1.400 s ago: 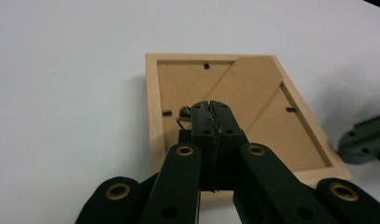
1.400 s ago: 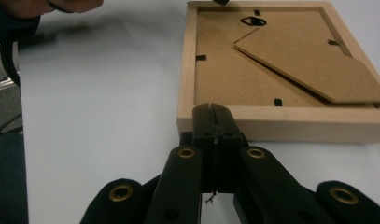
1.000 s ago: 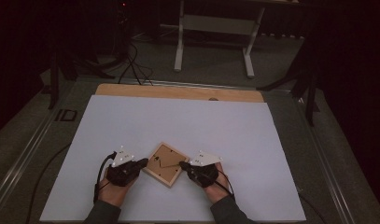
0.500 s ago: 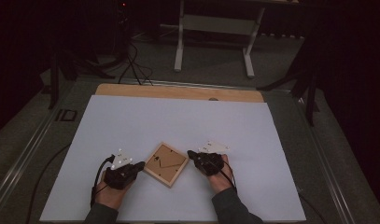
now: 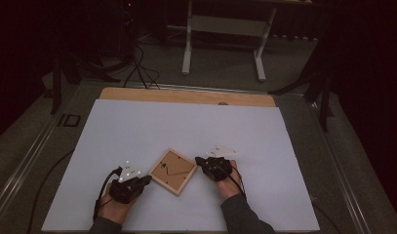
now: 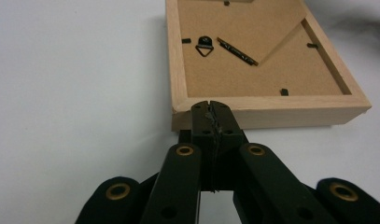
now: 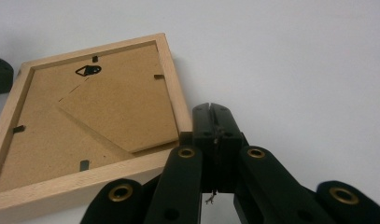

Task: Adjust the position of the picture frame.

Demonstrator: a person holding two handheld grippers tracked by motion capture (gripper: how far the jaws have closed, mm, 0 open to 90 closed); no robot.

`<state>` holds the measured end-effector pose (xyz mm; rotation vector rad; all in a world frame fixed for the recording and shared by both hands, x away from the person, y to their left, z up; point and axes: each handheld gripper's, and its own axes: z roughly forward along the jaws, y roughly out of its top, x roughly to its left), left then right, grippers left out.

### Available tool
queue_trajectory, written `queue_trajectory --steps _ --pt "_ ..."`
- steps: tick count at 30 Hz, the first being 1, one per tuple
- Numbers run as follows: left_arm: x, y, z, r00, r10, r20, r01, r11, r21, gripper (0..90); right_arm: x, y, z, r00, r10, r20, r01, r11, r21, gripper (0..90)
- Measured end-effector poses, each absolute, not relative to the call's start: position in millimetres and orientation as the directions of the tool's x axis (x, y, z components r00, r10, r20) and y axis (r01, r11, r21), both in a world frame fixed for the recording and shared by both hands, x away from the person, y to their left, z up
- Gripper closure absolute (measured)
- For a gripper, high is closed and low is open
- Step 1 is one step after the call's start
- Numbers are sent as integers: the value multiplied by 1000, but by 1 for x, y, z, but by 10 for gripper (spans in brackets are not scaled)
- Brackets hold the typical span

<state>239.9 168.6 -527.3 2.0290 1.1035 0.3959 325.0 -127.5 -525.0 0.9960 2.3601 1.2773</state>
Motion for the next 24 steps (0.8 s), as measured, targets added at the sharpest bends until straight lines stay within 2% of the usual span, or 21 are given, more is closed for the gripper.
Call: queue_trajectory --steps 17,24 --pt "248 160 -529 559 824 -93 566 -298 768 897 331 -131 -529 -708 698 105 475 361 803 898" --pt "257 154 -531 545 834 -92 563 -282 777 897 328 -129 -531 -704 706 73 479 397 783 898"
